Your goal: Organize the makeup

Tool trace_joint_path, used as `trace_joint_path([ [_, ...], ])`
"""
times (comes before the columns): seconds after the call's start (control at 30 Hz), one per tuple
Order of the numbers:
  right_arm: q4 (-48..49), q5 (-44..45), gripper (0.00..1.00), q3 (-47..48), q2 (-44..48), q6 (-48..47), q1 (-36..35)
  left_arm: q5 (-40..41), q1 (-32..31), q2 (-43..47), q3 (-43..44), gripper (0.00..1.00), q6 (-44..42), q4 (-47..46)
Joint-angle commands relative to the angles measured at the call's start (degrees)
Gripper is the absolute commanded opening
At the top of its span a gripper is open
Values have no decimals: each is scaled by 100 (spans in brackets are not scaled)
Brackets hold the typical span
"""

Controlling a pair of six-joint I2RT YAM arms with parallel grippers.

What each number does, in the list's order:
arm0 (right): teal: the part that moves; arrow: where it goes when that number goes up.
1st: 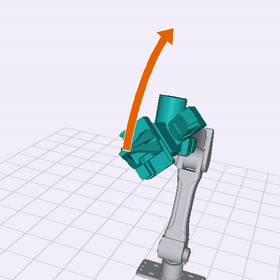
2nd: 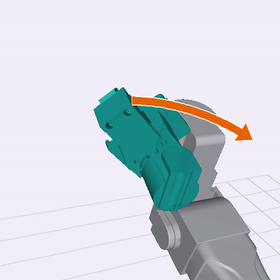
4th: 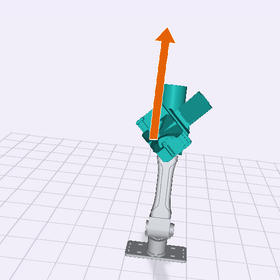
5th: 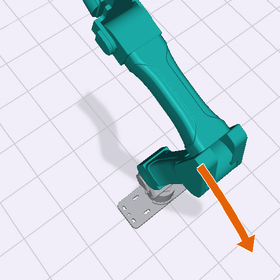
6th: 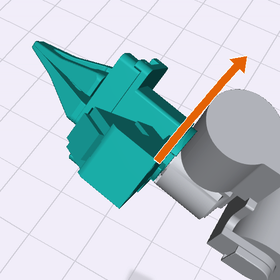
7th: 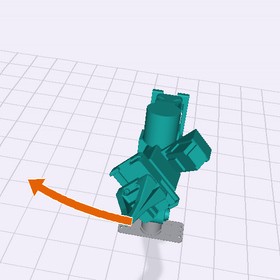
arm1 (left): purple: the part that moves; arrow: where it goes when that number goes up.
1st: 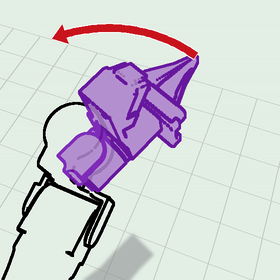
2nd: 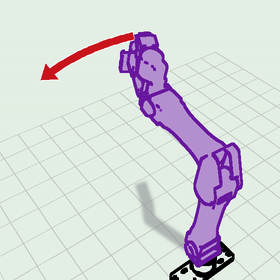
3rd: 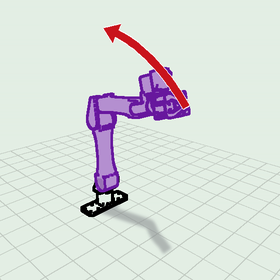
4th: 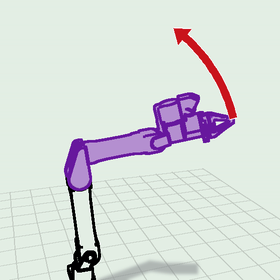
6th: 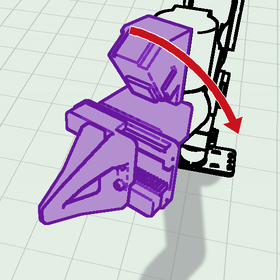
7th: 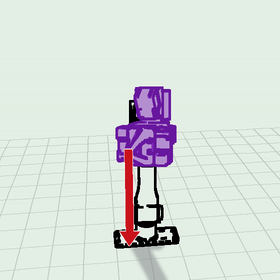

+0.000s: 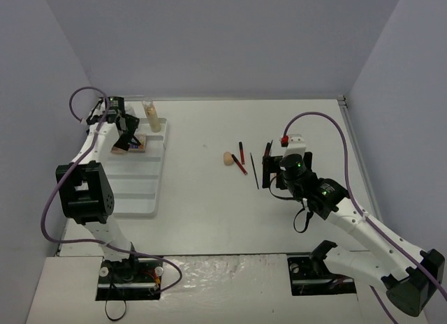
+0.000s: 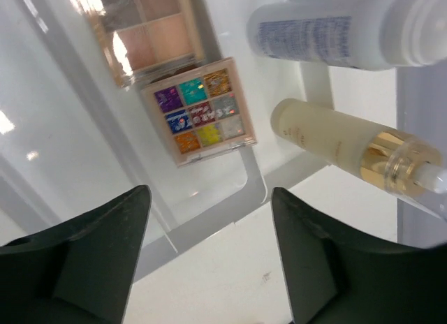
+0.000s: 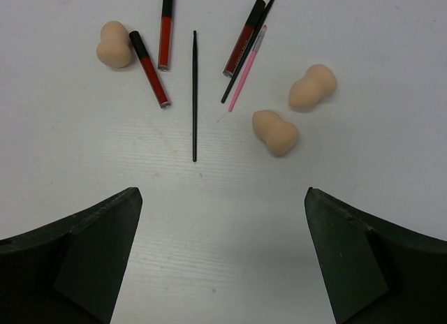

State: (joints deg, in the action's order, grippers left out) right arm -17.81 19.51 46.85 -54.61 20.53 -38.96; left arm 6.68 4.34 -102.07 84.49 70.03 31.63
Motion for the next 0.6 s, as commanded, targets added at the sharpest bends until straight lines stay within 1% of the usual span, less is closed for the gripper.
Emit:
trace_joint_path([
  [0.0,270,-179,100,180,-22,77,39,-7,13,81,-170,49,-716,-1492],
  [0.07,270,-212,100,144,-11,104,46,-83,5,-76,-97,39,-912,-1767],
  [0.13,265,-259,100,114,7,122,46,-176,5,-137,-86,33,-995,-2145],
  [0.23,270,-290,100,46,88,127,46,-126,-3,-206,-66,26,-1104,-2429],
  [0.33,270,-264,100,1,142,118,46,-63,14,-300,-13,25,-1148,-2578],
  [0.57,270,-164,100,28,87,108,46,-143,5,-663,282,23,-1069,-2390],
])
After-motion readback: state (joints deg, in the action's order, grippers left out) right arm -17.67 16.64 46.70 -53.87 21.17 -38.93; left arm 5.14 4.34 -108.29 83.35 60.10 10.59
